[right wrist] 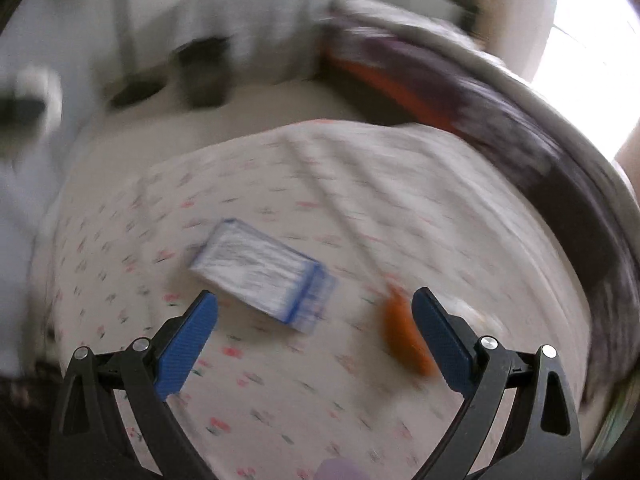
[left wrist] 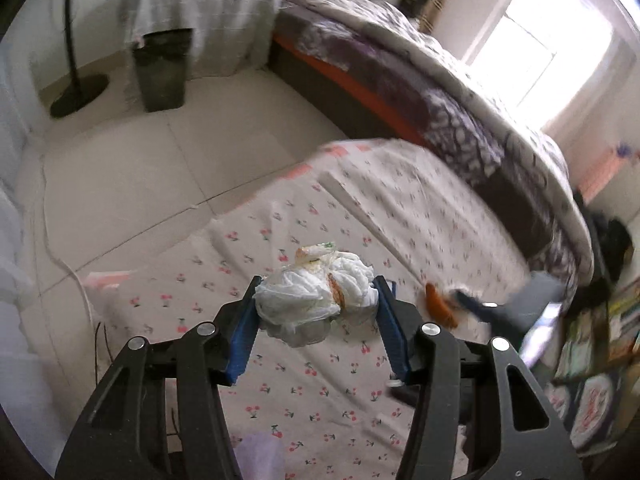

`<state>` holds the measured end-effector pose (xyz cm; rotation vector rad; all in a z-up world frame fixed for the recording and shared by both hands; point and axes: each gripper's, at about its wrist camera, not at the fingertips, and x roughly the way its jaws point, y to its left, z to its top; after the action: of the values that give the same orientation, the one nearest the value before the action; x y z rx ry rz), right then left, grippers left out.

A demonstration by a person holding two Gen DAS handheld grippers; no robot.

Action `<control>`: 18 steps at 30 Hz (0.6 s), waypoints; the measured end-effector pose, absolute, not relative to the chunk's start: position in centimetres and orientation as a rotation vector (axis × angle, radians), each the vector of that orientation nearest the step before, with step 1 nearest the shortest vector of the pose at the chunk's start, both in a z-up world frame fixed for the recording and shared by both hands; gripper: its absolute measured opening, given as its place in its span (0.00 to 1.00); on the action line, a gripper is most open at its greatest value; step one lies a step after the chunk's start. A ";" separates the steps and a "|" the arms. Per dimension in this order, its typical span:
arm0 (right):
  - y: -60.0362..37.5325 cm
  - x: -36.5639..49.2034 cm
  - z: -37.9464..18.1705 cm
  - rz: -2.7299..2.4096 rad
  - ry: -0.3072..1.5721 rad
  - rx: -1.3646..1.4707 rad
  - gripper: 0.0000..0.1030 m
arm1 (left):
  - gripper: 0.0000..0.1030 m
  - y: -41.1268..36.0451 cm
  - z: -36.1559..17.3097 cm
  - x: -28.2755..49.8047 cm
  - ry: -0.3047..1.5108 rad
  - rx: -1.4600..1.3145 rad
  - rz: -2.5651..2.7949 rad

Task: Collect trash
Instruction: 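Grasp the blue-edged card with the right gripper while the left lifts the tissue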

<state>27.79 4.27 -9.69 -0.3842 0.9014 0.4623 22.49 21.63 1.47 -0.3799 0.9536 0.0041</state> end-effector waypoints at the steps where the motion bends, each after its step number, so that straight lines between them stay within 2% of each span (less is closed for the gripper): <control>1: 5.5 28.4 -10.2 0.490 0.911 -0.418 0.92 | 0.50 21.9 1.6 22.7 0.953 -0.390 0.003; 7: 9.4 30.6 -12.5 0.619 0.977 -0.566 0.92 | 0.51 24.0 3.7 21.9 0.897 -0.434 -0.004; 15: 11.3 31.5 -14.8 0.730 1.055 -0.686 0.90 | 0.51 24.4 3.6 21.8 0.895 -0.446 -0.020; 17: 10.8 32.2 -14.6 0.763 1.093 -0.606 0.72 | 0.51 24.5 3.5 22.0 0.900 -0.452 -0.018; 18: 10.6 32.3 -14.5 0.757 1.091 -0.590 0.71 | 0.51 24.6 3.4 21.9 0.900 -0.453 -0.016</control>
<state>32.31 10.58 -14.45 -0.5903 1.0907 0.7571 21.89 24.58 3.41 -0.4527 0.8998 -0.0159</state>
